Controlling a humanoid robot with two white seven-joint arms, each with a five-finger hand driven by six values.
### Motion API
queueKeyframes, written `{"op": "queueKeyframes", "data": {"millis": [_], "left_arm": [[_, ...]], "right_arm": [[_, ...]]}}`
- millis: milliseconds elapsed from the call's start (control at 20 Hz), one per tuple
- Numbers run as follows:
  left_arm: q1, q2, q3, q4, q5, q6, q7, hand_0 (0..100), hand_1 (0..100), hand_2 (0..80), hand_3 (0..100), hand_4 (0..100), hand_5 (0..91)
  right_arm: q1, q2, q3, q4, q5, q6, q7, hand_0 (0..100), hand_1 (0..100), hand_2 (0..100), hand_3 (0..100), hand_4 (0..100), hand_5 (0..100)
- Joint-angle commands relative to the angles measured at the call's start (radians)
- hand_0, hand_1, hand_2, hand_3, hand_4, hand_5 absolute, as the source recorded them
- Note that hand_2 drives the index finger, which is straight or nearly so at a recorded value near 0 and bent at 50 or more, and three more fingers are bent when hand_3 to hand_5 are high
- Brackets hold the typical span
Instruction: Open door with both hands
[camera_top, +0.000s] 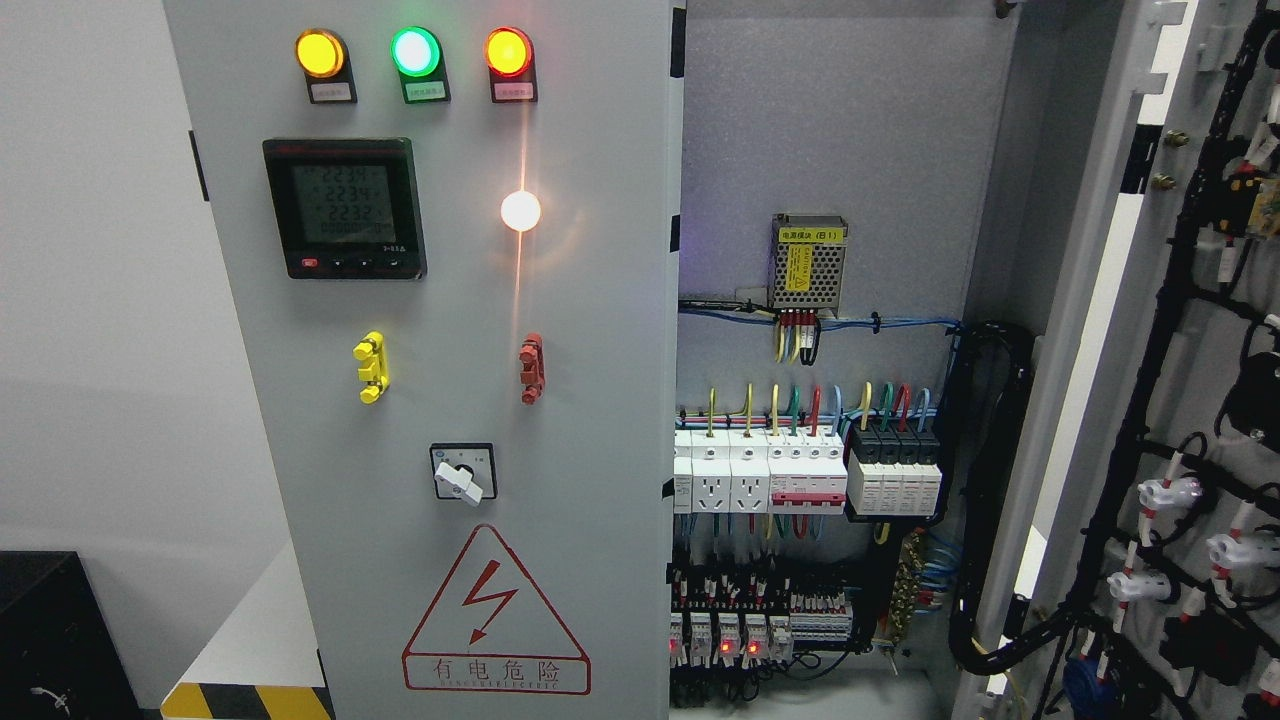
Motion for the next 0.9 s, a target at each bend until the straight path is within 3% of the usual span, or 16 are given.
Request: {"op": "queueKeyframes", "data": {"millis": [0, 150, 250, 351, 551, 751, 851], "left_arm": [[0.000, 0.021, 0.000, -0.028, 0.000, 0.000, 0.000, 0, 0, 0.0, 0, 0, 0.0], [0.000, 0.021, 0.000, -0.028, 0.000, 0.000, 0.000, 0, 0, 0.0, 0, 0, 0.0], [0.000, 0.020, 0.000, -0.026, 0.000, 0.000, 0.000, 0, 0, 0.0, 0, 0, 0.0], [0.000, 0.018, 0.000, -0.026, 0.000, 0.000, 0.000, 0, 0, 0.0, 0, 0, 0.0], [0.000, 0.018, 0.000, -0.026, 0.000, 0.000, 0.000, 0, 0, 0.0, 0, 0, 0.0], [0.000, 0.018, 0.000, -0.026, 0.000, 0.000, 0.000, 0, 0, 0.0, 0, 0, 0.0], [0.000, 0.018, 0.000, -0.026, 0.000, 0.000, 0.000, 0, 0, 0.0, 0, 0, 0.0]], "right_arm": [[-0.083, 0.030, 0.003, -0.051, -0.002, 0.024, -0.002, 0, 0, 0, 0, 0, 0], [-0.116, 0.099, -0.009, -0.051, -0.003, 0.099, -0.010, 0, 0, 0, 0, 0, 0], [-0.147, 0.130, -0.009, -0.054, -0.003, 0.106, -0.008, 0, 0, 0, 0, 0, 0], [-0.190, 0.135, -0.008, -0.056, -0.003, 0.121, -0.012, 0, 0, 0, 0, 0, 0], [-0.289, 0.164, -0.012, -0.054, -0.003, 0.260, -0.012, 0, 0, 0, 0, 0, 0], [-0.368, 0.179, -0.009, -0.048, -0.002, 0.300, -0.012, 0, 0, 0, 0, 0, 0], [-0.408, 0.179, -0.011, -0.039, -0.002, 0.351, -0.010, 0, 0, 0, 0, 0, 0]]}}
